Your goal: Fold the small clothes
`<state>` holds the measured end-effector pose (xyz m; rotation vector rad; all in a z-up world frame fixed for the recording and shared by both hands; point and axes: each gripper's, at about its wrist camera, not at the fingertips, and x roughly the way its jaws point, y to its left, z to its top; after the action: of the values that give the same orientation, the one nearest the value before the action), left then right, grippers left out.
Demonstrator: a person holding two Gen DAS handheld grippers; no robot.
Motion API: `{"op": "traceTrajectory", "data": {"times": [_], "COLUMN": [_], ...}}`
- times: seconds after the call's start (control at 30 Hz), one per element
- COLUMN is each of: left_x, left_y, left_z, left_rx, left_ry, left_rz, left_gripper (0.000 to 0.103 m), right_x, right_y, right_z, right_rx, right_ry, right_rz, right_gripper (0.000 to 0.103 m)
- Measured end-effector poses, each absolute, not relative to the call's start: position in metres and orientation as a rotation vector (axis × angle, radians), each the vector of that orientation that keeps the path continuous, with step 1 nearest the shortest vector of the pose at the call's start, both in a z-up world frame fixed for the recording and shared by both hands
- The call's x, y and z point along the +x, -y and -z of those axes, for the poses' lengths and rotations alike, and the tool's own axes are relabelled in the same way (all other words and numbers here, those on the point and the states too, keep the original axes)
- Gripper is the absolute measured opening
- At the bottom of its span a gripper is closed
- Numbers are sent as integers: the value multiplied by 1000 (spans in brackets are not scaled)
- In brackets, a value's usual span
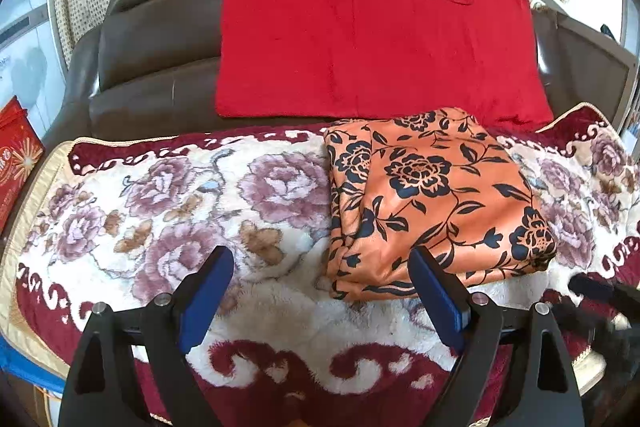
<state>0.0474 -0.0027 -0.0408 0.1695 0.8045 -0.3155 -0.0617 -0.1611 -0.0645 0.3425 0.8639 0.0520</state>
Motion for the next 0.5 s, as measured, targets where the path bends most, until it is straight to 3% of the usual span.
{"op": "traceTrajectory", "data": {"times": [0.17,0.27,0.5], "left_x": [43,39,35], "left_y": [14,16,16], "left_z": [33,26,19], "left_rx": [163,136,119], "left_ry": [-804,-814,-812], "left_rz": [322,328,334], "left_gripper": [90,102,102], "right_x": [-63,-59,-53], "right_y": [149,149,143], "right_z": [39,25,28], "right_rx": [166,113,90], "right_ry": [-837,-795,-814], "right_rz": [84,150,151], "right_gripper": [89,97,100]}}
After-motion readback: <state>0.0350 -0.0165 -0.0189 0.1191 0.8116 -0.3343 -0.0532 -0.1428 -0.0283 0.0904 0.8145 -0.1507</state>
